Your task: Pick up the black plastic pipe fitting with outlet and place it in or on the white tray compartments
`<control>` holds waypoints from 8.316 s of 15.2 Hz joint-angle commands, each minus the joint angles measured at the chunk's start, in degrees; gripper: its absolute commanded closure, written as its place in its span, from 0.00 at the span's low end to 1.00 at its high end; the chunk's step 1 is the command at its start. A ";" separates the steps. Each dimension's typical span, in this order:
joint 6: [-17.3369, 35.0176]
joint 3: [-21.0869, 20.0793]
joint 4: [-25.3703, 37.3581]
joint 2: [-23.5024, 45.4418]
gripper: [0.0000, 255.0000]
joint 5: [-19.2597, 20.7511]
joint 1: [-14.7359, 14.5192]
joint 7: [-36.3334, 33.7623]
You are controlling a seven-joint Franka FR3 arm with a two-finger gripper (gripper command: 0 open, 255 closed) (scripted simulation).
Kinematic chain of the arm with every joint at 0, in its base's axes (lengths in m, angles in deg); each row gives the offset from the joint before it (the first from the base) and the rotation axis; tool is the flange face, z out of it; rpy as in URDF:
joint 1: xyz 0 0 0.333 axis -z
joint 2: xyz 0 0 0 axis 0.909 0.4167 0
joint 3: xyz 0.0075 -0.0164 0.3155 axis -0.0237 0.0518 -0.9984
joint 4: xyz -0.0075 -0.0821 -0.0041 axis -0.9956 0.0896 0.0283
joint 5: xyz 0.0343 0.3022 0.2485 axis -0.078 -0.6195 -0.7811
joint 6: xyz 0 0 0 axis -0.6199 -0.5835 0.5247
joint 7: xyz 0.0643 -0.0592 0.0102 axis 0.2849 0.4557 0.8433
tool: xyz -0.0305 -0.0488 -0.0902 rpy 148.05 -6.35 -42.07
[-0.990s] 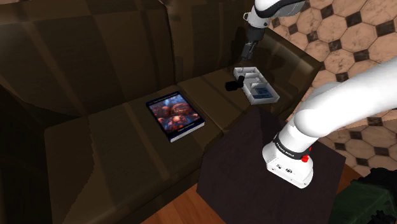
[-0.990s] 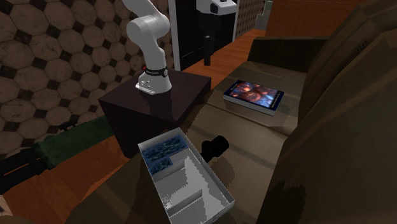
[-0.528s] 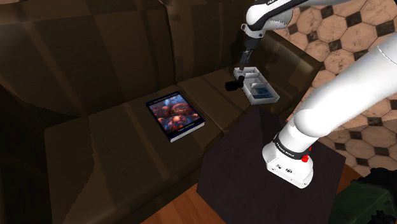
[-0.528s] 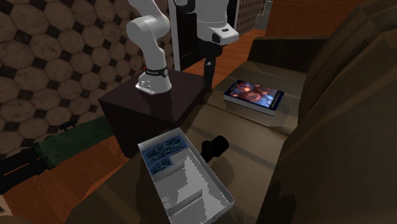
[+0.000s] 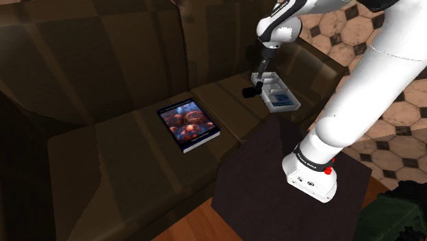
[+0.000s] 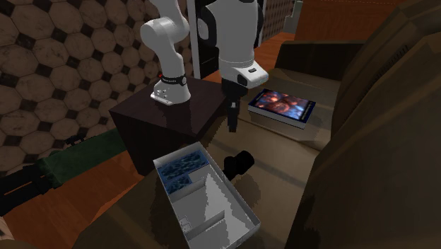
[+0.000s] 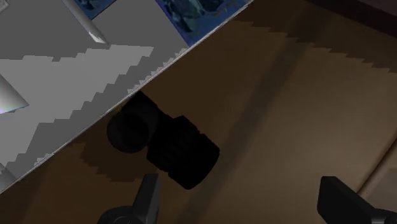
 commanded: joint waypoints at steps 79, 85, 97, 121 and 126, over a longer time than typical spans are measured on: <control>-6.96 3.42 22.62 19.02 1.00 -11.48 17.39 27.79; -3.55 2.12 21.75 21.98 1.00 -13.70 18.35 29.24; -7.35 -0.75 26.68 24.70 0.00 -16.40 25.92 42.71; -6.01 -2.99 28.40 29.00 1.00 -19.11 29.18 48.59; -8.04 -3.63 31.91 30.92 0.00 -19.19 29.77 48.71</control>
